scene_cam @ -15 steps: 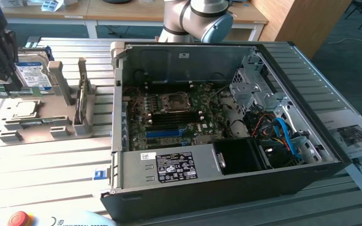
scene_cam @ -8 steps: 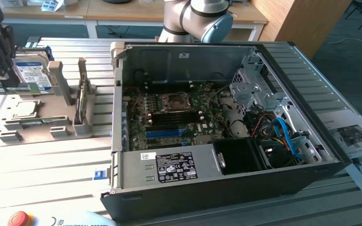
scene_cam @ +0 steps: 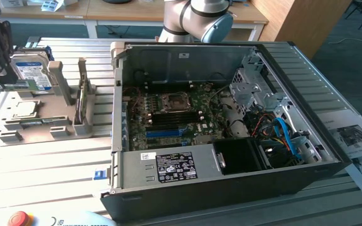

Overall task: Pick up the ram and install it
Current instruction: 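Pick up the ram and move it above insertion slot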

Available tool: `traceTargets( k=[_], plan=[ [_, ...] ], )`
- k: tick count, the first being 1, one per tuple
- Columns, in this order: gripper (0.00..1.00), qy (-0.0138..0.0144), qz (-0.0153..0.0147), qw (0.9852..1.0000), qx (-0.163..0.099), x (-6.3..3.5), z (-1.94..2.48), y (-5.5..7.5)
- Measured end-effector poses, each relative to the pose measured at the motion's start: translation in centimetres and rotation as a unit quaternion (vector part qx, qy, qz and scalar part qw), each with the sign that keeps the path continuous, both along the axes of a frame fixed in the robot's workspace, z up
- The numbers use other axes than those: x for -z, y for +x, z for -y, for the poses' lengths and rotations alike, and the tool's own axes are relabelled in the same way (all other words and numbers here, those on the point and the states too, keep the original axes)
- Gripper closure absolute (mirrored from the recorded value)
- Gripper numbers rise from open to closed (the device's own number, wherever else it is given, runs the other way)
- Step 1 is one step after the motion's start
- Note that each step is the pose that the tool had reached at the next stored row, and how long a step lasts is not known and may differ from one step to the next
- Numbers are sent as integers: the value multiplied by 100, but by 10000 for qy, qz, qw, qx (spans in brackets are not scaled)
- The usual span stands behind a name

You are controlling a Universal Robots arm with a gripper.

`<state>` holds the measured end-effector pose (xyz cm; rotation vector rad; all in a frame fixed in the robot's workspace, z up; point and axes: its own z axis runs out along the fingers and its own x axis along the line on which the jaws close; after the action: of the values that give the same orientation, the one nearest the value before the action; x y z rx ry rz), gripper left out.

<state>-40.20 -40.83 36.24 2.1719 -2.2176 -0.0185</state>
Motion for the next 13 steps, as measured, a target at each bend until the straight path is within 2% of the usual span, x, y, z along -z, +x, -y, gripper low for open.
traceTargets(
  k=[3,13],
  plan=[
    [88,0,0,10000,0,-30,0,0],
    [88,0,0,10000,0,-33,0,0]
  ],
)
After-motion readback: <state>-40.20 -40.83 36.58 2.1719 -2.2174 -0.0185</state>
